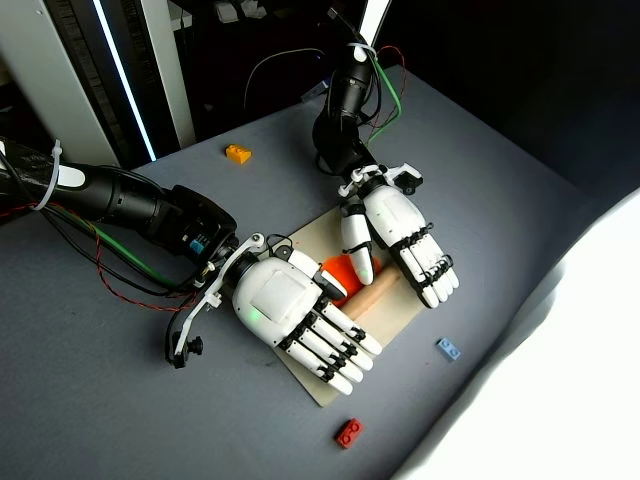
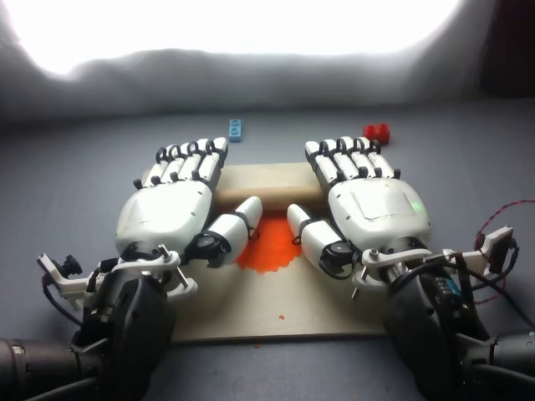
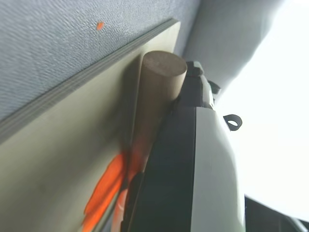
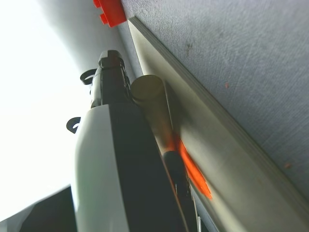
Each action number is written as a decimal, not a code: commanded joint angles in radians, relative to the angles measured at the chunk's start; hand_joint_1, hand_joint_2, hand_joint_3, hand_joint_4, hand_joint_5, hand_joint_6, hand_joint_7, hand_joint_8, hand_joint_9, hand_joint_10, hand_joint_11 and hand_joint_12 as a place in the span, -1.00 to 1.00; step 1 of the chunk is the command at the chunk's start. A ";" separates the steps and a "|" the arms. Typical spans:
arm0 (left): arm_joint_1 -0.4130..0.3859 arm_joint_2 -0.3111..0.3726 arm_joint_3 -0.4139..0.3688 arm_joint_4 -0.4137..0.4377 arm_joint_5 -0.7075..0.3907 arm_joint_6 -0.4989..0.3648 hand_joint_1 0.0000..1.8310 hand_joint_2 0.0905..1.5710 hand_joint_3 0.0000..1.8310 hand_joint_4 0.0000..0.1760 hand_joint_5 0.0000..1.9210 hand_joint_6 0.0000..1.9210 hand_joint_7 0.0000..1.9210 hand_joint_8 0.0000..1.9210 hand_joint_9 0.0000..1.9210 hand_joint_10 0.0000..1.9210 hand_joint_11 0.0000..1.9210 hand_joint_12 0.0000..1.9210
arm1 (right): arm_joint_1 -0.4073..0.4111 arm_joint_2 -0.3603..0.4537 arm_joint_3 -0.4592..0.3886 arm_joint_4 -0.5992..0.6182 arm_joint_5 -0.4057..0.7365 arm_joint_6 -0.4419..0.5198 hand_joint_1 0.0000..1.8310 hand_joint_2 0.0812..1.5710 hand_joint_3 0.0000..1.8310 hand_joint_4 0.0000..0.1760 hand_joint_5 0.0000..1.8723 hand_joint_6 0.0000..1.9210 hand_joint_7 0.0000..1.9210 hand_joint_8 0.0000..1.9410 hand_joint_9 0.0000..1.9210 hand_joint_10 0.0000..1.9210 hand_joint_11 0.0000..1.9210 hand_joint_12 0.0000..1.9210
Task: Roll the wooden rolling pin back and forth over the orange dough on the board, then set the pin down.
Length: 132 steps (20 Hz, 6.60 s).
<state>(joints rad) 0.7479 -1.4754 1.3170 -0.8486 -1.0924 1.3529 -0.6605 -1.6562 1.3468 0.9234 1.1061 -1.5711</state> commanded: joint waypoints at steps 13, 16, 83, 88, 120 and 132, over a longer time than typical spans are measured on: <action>-0.011 -0.014 0.046 0.034 -0.055 -0.005 -1.00 0.97 -0.96 -1.00 -1.00 -1.00 -1.00 -1.00 -1.00 -1.00 -1.00 -1.00 | 0.013 -0.003 0.022 -0.049 0.064 0.016 -1.00 1.00 -0.97 -1.00 -0.94 -0.99 -0.95 -1.00 -0.99 -1.00 -1.00 -1.00; -0.014 -0.018 0.057 0.034 -0.049 -0.007 -1.00 0.98 -0.96 -1.00 -1.00 -1.00 -1.00 -1.00 -1.00 -1.00 -1.00 -1.00 | 0.015 -0.006 0.030 -0.049 0.061 0.017 -1.00 1.00 -0.95 -1.00 -0.93 -0.99 -0.94 -0.99 -0.99 -1.00 -1.00 -1.00; 0.081 0.021 -0.083 0.063 -0.206 -0.005 -1.00 0.99 -1.00 -1.00 -0.68 -1.00 -0.65 -1.00 -0.71 -1.00 -1.00 -0.46 | -0.012 -0.002 -0.033 -0.077 0.173 0.022 -1.00 1.00 -0.97 -1.00 -0.64 -1.00 -0.64 -1.00 -0.67 -0.99 -1.00 -0.32; 0.093 0.021 -0.099 0.079 -0.246 -0.013 -1.00 0.96 -1.00 -1.00 -0.71 -1.00 -0.65 -0.99 -0.69 -0.99 -1.00 -0.41 | -0.016 0.010 -0.052 -0.077 0.176 0.022 -1.00 1.00 -0.99 -1.00 -0.62 -0.99 -0.61 -1.00 -0.66 -0.99 -1.00 -0.22; 0.129 0.015 -0.230 0.035 -0.407 0.059 -1.00 0.99 -1.00 -1.00 -0.72 -0.99 -0.67 -0.99 -0.71 -0.99 -1.00 -0.51 | -0.058 0.037 -0.114 -0.114 0.262 -0.011 -1.00 1.00 -0.97 -1.00 -0.68 -1.00 -0.62 -1.00 -0.67 -1.00 -1.00 -0.46; 0.154 0.033 -0.305 0.029 -0.439 0.072 -1.00 0.99 -1.00 -1.00 -0.73 -1.00 -0.67 -0.99 -0.73 -0.99 -1.00 -0.54 | -0.078 0.045 -0.146 -0.133 0.298 -0.030 -1.00 1.00 -0.98 -1.00 -0.64 -0.99 -0.61 -1.00 -0.69 -1.00 -1.00 -0.51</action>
<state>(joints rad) 0.8967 -1.4475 1.0107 -0.8688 -1.4563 1.4204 -0.7357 -1.6199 1.2003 0.8623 1.3117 -1.5990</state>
